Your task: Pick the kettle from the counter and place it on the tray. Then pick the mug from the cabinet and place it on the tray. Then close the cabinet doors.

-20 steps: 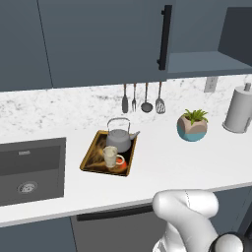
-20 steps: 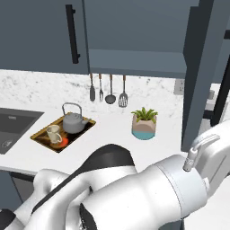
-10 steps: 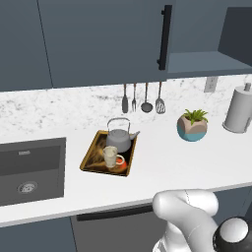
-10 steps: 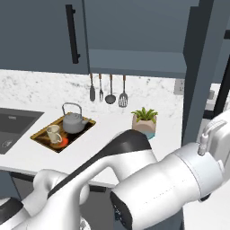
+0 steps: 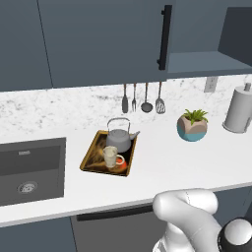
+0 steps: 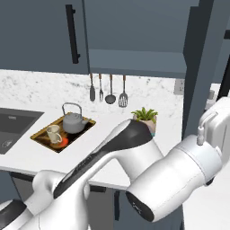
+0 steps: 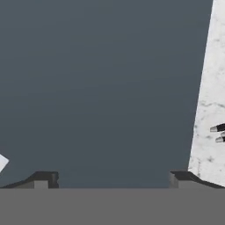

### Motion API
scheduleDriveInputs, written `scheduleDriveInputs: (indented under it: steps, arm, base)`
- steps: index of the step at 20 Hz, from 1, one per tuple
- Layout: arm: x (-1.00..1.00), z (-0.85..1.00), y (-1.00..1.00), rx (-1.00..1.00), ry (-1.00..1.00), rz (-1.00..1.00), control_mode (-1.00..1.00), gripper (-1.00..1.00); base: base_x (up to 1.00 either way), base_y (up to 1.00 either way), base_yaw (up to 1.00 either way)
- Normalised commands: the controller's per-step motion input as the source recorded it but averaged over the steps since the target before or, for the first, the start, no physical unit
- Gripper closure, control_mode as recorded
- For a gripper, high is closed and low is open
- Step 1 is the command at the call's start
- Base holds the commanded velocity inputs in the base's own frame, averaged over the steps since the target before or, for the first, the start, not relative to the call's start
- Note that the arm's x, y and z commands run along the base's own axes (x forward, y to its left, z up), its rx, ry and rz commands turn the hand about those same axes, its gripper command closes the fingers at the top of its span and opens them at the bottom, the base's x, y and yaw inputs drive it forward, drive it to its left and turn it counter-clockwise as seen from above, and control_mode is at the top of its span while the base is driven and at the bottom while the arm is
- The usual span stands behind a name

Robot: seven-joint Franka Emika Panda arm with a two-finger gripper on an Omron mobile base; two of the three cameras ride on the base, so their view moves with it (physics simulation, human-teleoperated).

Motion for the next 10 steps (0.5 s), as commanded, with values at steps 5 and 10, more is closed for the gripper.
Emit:
scheduleDriveInputs:
  steps: [5,10]
  arm:
    - [0.26,0.0,0.04,-0.05,0.0,0.16,-1.0,-1.0]
    - [0.23,0.0,0.18,-0.09,0.0,0.13,-1.0,-1.0]
  base:
    - [0.0,0.0,0.0]
    - [0.0,0.0,0.0]
